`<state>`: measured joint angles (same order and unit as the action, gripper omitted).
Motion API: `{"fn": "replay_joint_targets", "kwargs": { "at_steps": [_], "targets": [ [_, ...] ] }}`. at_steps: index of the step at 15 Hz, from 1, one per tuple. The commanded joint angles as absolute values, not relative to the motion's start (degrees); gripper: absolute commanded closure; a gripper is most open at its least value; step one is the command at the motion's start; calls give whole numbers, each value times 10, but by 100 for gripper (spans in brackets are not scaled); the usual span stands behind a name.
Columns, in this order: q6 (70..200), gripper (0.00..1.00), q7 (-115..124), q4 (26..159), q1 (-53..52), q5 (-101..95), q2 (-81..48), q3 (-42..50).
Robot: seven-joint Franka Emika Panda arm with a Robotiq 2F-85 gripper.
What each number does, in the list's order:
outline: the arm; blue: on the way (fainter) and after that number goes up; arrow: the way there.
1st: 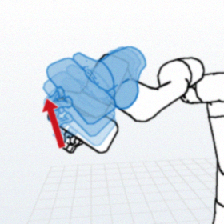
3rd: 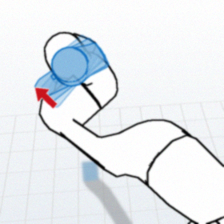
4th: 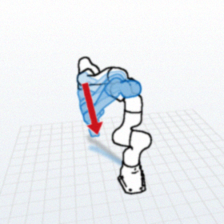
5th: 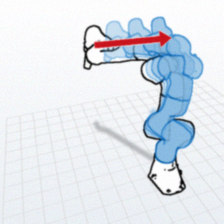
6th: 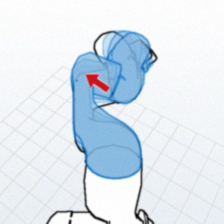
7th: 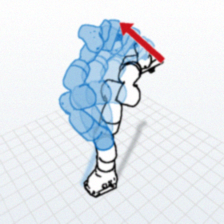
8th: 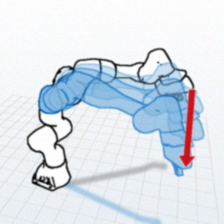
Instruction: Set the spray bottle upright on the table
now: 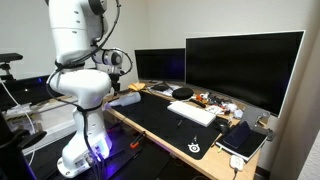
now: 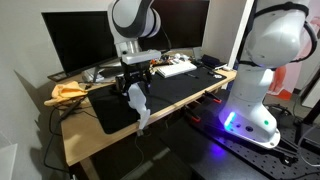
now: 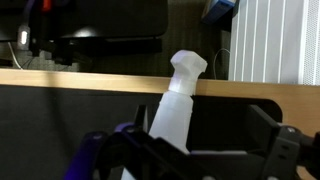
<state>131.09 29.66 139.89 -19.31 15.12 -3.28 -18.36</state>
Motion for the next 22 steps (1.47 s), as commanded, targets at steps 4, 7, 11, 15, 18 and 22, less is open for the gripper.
{"fn": "replay_joint_targets", "kwargs": {
  "at_steps": [4, 7, 11, 15, 18, 22],
  "targets": [
    [1338, 0, 313, 1394, -184, 204, -87, -167],
    [1353, 0, 321, 1391, -199, 190, -116, -172],
    [1391, 0, 368, 1394, -220, 163, -144, -162],
    [1443, 0, 441, 1401, -242, 113, -157, -150],
    [1467, 25, 503, 1406, -262, 64, -160, -139],
    [1481, 49, 573, 1429, -285, 13, -145, -138]
  ]
}}
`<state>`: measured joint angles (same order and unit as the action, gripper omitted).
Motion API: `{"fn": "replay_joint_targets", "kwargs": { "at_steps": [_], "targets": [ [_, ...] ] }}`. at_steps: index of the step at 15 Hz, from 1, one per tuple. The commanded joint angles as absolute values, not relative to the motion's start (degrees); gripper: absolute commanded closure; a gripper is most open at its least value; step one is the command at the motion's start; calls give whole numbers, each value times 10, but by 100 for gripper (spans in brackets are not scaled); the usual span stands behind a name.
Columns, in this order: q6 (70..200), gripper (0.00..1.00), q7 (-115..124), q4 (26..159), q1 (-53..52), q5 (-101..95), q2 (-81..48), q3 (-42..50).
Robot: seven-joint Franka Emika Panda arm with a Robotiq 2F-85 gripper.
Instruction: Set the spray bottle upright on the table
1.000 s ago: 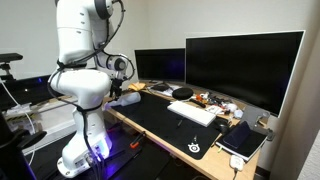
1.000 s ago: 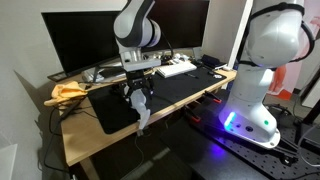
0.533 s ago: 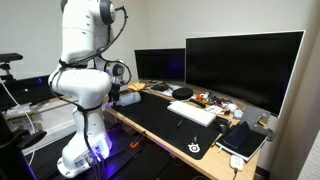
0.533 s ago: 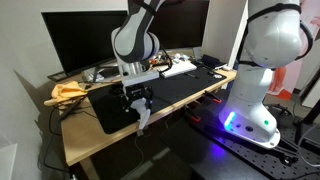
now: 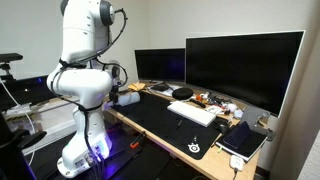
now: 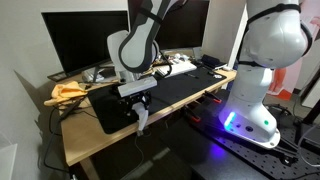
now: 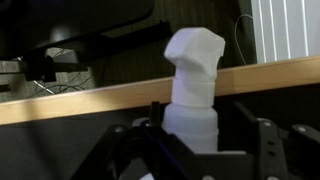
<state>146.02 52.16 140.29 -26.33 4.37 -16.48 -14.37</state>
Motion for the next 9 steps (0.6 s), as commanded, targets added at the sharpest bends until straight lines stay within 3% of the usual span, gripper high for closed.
{"fn": "replay_joint_targets", "kwargs": {
  "at_steps": [1, 6, 9],
  "targets": [
    [1483, 58, 586, 1434, -289, 4, -141, -140],
    [1503, 94, 617, 1489, -299, -1, -91, -162],
    [1528, 100, 609, 1541, -289, 19, -27, -184]
  ]
}}
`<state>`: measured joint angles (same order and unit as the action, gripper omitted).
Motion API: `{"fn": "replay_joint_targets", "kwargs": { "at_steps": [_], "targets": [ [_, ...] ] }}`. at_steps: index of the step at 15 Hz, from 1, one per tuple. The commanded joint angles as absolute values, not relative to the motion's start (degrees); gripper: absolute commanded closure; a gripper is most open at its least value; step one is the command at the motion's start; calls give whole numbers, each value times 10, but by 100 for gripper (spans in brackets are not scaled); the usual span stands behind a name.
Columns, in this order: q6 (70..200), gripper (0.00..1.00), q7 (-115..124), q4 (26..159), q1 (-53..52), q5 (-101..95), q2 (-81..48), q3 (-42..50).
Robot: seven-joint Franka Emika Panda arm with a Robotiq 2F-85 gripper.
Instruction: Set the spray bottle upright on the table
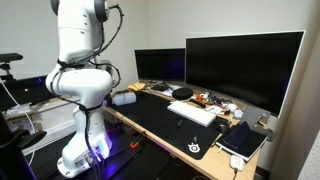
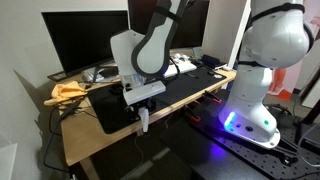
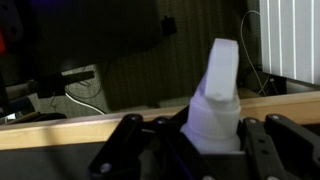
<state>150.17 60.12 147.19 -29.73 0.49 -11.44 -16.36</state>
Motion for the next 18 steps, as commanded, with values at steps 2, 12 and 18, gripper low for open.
{"fn": "replay_joint_targets", "kwargs": {
  "at_steps": [2, 12, 18],
  "targets": [
    [1529, 98, 592, 1571, -281, 44, 22, -201],
    [1401, 98, 286, 1611, -286, 328, 257, -126],
    [1234, 98, 88, 1583, -202, 425, 285, -17]
  ]
}}
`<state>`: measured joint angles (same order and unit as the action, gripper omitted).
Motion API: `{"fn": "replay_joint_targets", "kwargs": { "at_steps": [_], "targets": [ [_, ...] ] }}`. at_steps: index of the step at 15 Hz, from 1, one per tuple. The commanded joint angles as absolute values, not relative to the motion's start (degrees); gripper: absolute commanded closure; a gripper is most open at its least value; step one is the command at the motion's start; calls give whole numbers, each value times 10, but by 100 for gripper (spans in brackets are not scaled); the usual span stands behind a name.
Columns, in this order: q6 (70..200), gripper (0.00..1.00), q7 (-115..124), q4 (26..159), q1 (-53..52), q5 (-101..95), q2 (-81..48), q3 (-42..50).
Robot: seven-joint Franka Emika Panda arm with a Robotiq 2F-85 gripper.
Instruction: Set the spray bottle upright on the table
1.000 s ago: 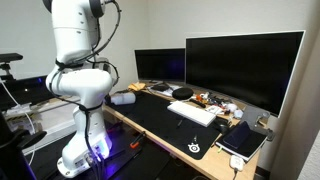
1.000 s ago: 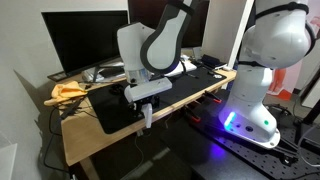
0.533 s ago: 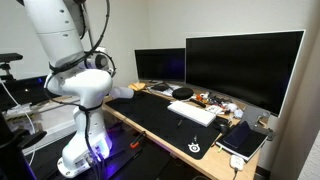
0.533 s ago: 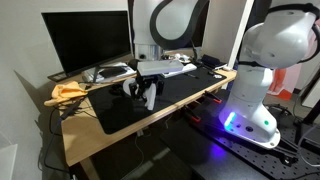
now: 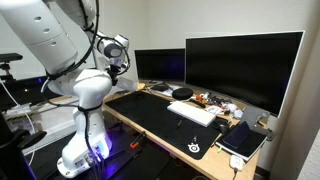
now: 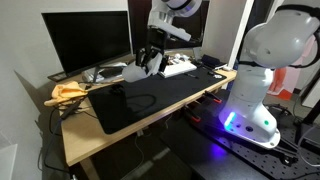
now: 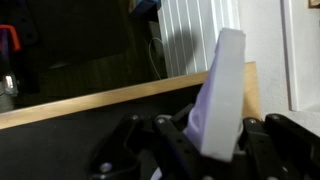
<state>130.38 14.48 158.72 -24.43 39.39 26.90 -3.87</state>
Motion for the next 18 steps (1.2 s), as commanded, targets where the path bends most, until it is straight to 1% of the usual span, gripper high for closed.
{"fn": "replay_joint_targets", "kwargs": {
  "at_steps": [1, 5, 7, 8, 12, 13, 18],
  "targets": [
    [1211, 98, 79, 1578, -184, 428, 278, -13],
    [1129, 98, 75, 1544, -129, 435, 232, -8],
    [1124, 98, 69, 1540, -116, 429, 224, -23],
    [1134, 92, 74, 1557, -107, 427, 244, -29],
    [1134, 92, 74, 1549, -106, 426, 226, -36],
    [1134, 98, 75, 1549, -106, 425, 226, -37],
    [1061, 98, 96, 1520, -75, 431, 249, -17]
  ]
}}
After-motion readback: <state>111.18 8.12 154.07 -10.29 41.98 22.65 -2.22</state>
